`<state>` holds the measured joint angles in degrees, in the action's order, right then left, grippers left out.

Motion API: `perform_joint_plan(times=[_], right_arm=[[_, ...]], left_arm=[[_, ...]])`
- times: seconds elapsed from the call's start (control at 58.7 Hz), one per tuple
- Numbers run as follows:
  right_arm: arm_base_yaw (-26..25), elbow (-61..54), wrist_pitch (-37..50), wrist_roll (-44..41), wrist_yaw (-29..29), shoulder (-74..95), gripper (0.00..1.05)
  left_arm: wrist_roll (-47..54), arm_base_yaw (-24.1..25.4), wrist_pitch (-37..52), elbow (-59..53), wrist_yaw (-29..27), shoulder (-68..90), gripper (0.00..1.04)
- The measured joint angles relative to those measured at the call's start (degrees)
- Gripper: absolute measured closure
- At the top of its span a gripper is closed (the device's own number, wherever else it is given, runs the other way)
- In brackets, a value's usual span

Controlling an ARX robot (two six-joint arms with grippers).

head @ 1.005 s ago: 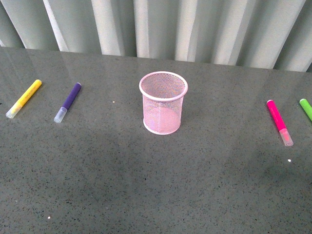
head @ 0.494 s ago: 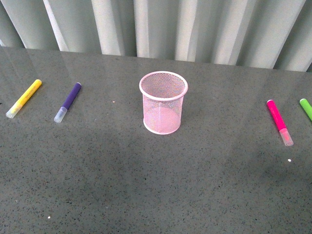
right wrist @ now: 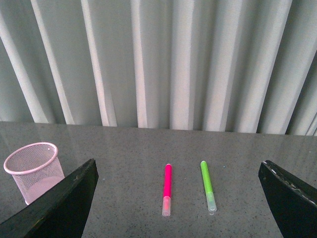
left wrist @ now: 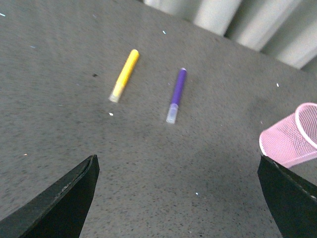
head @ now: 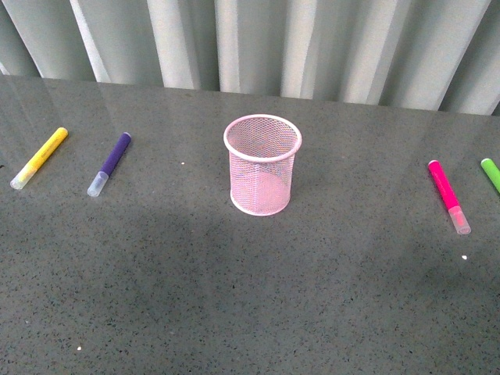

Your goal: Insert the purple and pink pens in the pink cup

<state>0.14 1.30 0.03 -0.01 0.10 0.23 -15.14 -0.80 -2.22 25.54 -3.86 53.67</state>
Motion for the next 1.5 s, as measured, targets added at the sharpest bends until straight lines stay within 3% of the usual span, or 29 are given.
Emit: perform_joint_plan(times=[0.289,0.494,0.817,1.192,1.498], right_arm=[[0.0,0.0,0.0,0.0,0.0,0.0,0.07],[0.0,0.0,0.0,0.0,0.0,0.0,0.07],[0.0,0.0,0.0,0.0,0.0,0.0,0.07],[0.0,0.0,0.0,0.0,0.0,0.0,0.07],[0.0,0.0,0.0,0.0,0.0,0.0,0.07]], left_arm=[[4.6,-0.9,-0.5,16.4,0.7,22.7,0.07],[9.2,-0.9,-0.7,24.5,5.2,32.0,0.07],[16.3,-1.6,-2.4,33.6,1.9,46.0,0.07],[14.2,-2.8,-8.8,47.0,5.5,59.3,0.07],[14.1,-2.8,-10.6,54.4,4.8,66.5,0.07]])
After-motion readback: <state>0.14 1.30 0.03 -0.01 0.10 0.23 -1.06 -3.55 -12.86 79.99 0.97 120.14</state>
